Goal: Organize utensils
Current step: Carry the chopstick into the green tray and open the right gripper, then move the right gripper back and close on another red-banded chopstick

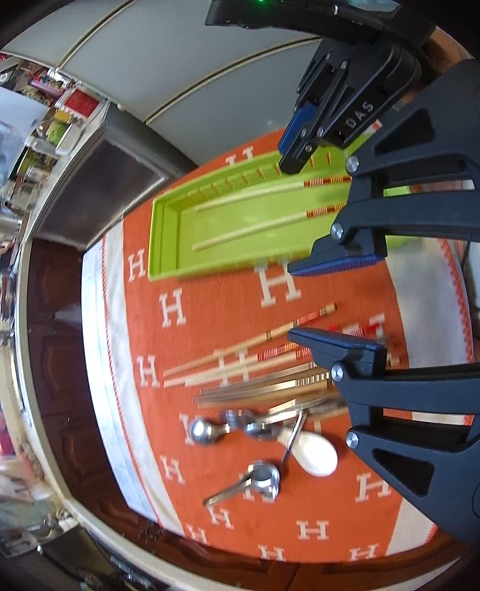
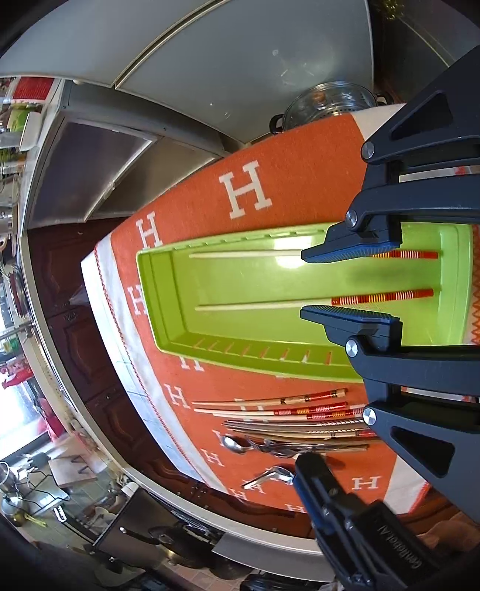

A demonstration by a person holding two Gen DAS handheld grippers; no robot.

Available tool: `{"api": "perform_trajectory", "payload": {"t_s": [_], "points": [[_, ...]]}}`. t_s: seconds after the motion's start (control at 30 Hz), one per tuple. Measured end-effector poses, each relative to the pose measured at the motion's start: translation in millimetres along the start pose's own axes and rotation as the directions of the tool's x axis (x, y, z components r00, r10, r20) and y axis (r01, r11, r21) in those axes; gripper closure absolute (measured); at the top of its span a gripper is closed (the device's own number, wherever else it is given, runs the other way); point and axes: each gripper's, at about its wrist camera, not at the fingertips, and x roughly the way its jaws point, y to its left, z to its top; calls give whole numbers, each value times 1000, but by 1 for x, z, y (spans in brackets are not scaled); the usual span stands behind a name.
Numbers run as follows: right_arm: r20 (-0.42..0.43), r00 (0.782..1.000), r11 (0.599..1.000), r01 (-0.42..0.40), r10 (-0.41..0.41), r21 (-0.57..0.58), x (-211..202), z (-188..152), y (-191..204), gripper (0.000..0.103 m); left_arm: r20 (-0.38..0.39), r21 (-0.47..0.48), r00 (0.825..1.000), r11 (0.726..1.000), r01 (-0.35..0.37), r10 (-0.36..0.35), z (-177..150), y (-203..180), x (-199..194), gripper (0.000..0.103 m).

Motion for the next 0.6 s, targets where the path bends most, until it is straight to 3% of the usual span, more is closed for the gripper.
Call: {"api": "perform_trajectory", "payload": {"t_s": [0.3,0.6], "points": [[-4,1000,998,3,-3,-59,6,-2,22,77,48,-16,992,993,-116,116,-9,26,-12,78],[-11,1000,995,4,-5,-104,10,0,37,77,59,-21,984,986,-167,168,-14,38,-14,77]]}}
